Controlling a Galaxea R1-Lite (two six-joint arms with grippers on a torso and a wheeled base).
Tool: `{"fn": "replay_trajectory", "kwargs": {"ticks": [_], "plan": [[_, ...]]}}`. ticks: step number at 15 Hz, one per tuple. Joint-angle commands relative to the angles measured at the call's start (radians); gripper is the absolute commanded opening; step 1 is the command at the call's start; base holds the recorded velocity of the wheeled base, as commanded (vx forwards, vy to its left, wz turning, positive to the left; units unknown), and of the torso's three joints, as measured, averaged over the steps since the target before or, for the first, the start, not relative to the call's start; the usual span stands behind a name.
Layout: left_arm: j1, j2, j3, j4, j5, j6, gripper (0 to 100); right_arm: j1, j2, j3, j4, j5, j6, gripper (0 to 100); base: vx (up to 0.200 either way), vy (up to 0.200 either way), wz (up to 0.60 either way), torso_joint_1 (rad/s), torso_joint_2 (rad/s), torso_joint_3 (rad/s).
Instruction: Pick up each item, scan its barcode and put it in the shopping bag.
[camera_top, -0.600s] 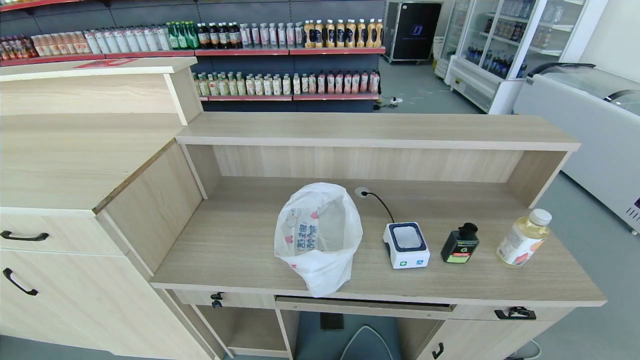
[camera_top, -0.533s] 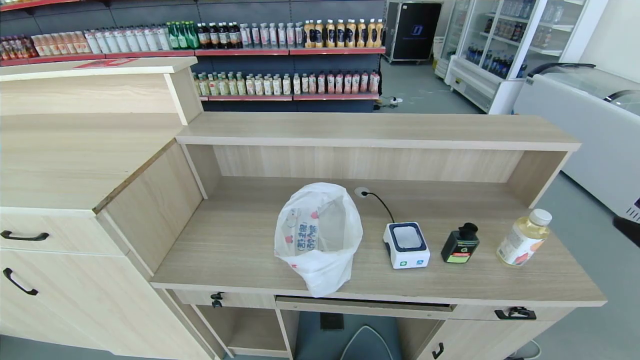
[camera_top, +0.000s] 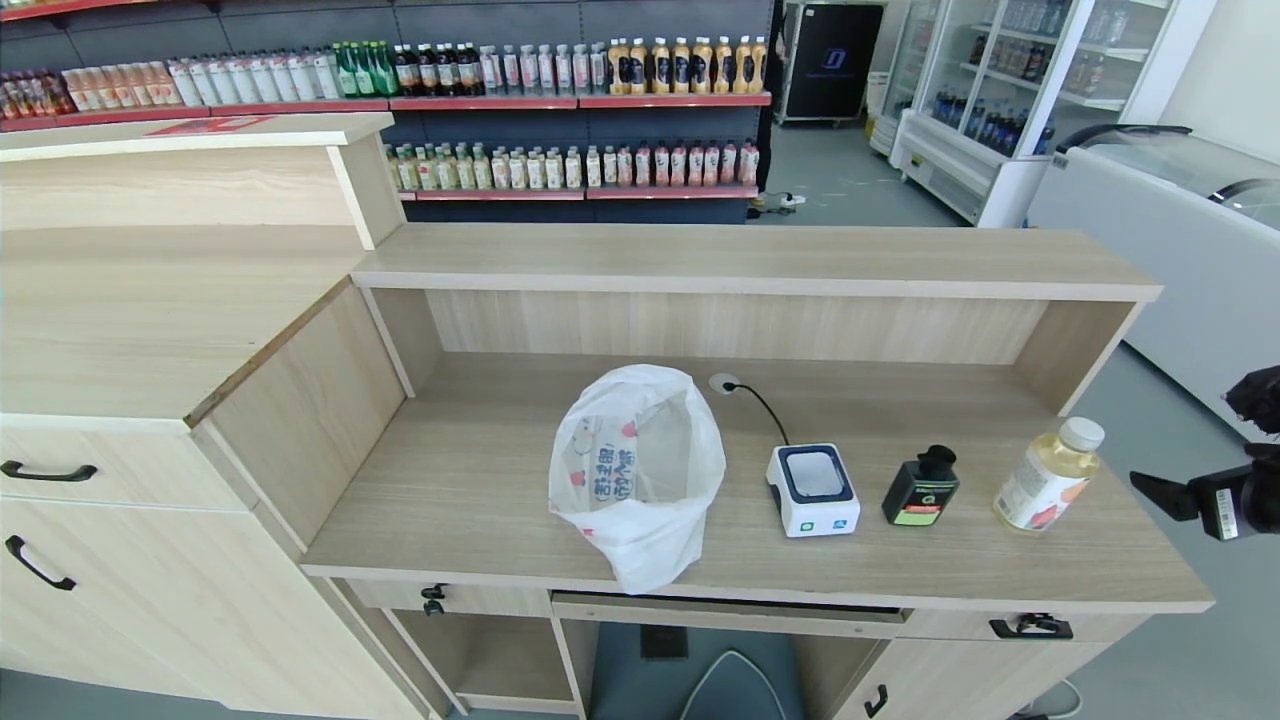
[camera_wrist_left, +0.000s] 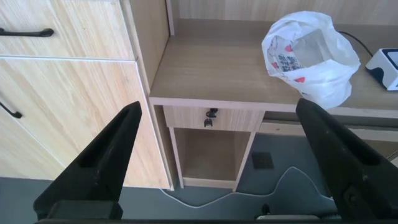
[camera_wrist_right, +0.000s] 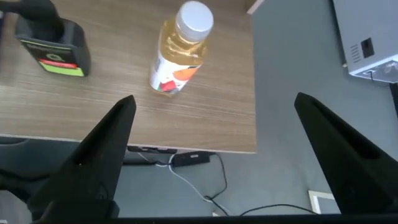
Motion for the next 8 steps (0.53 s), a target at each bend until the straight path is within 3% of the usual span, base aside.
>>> {"fn": "replay_trajectory", "kwargs": {"ticks": [1,6,8], "plan": [[0.0,0.0,0.0,0.0,0.0,0.0,100,-0.073,0.204,-0.079,-0.02,0.025,-0.058,100,0.0,0.0,0.0,0.0,0.0,0.0],[0.0,0.0,0.0,0.0,0.0,0.0,100,-0.056,0.377,-0.22,-0.009,0.167,-0.171,100,0.0,0.0,0.0,0.0,0.0,0.0],[0.0,0.0,0.0,0.0,0.0,0.0,100,-0.007,0.432,-0.272,0.037,0.287,-0.2,100,0.0,0.0,0.0,0.0,0.0,0.0]]}}
